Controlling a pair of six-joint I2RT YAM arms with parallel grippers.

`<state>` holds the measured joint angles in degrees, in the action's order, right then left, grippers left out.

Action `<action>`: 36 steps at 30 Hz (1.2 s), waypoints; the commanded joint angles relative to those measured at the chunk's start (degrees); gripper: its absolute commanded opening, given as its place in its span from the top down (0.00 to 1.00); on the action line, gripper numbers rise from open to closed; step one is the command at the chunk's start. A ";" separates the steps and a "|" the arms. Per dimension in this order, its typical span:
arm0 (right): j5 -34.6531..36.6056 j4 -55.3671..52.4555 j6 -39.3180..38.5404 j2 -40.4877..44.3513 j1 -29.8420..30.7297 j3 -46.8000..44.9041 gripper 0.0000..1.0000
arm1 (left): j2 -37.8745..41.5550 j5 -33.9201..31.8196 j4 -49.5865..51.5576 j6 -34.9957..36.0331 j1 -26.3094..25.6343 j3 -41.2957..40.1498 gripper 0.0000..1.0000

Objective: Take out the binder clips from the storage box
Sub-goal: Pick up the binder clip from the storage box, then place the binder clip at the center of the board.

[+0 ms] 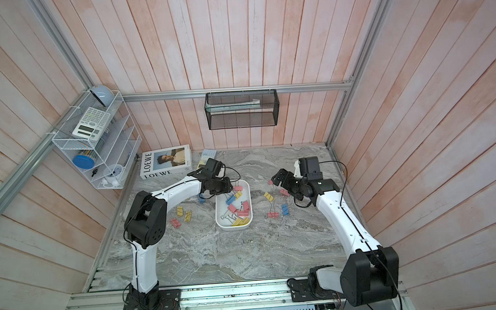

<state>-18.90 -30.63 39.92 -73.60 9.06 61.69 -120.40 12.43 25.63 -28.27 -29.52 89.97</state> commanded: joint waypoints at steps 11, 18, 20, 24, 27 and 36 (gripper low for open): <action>1.61 -2.92 -1.78 -0.58 0.40 1.33 0.02 | -2.94 3.75 -2.41 0.11 0.35 2.54 0.89; 1.42 -1.63 -1.35 -1.49 1.32 1.54 0.02 | 1.88 5.21 -5.21 -2.85 0.26 -1.97 1.00; 1.40 -1.18 -1.26 -1.97 1.94 1.80 0.02 | 4.37 5.85 -6.97 -4.30 0.18 -4.37 1.00; 1.62 -0.17 -1.01 -3.27 3.99 2.42 0.02 | 10.33 6.65 -9.63 -7.06 -0.19 -10.36 1.00; 1.97 0.86 -0.77 -4.54 6.08 3.05 0.02 | 15.37 6.56 -10.57 -8.54 -0.36 -14.83 1.00; 3.69 2.26 -1.41 -12.84 14.07 9.08 0.02 | 33.96 0.94 -8.35 -10.87 0.21 -28.75 1.00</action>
<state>-16.56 -29.52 38.96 -84.16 21.04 67.88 -90.50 16.19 16.71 -37.80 -29.67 64.31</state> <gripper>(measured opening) 0.979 0.058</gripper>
